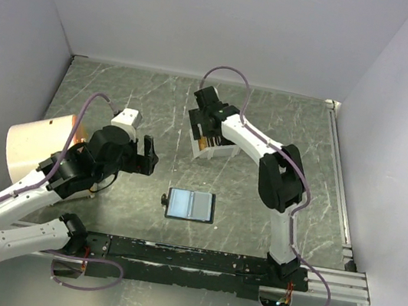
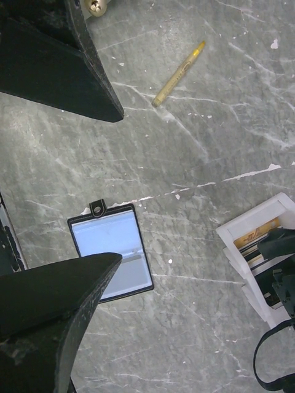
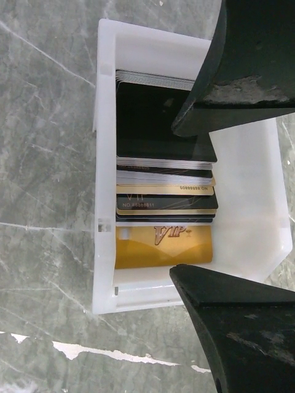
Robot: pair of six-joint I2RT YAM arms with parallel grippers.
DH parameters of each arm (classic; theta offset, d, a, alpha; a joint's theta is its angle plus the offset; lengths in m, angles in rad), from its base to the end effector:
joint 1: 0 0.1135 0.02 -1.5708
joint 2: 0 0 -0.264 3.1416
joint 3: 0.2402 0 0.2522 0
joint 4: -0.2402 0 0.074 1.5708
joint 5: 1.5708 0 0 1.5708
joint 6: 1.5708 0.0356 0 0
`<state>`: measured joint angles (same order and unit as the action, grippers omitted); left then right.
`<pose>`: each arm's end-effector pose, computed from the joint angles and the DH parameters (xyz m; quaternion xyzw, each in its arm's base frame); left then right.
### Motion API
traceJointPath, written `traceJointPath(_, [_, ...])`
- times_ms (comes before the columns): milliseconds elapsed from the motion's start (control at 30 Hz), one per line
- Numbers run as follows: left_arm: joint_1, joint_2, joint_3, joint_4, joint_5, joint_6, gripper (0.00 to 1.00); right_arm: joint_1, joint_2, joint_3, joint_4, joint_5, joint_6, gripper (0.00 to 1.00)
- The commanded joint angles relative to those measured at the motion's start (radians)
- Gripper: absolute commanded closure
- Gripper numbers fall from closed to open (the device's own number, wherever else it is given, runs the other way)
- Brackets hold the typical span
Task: Put the credit cards into the card holder
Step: Pick up the credit card from the storage box.
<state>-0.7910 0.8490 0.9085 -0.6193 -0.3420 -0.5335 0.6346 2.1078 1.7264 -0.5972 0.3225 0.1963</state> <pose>0.1334 -0.1179 0.3290 0.0290 0.8656 -0.1760 0.4679 0.3811 0.2665 0.2154 -0.1595 0.9317 -0.0243 0.3255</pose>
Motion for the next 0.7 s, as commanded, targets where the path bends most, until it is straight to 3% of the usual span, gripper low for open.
traceJointPath(0, [0.004, -0.016, 0.012, -0.007, -0.029, 0.01, 0.0, -0.005, 0.042, 0.038, -0.021, 0.026, -0.026, 0.12])
traceJointPath(667, [0.003, -0.031, 0.01, -0.011, -0.039, 0.008, 0.0, -0.008, 0.171, 0.081, -0.073, 0.069, -0.051, 0.1])
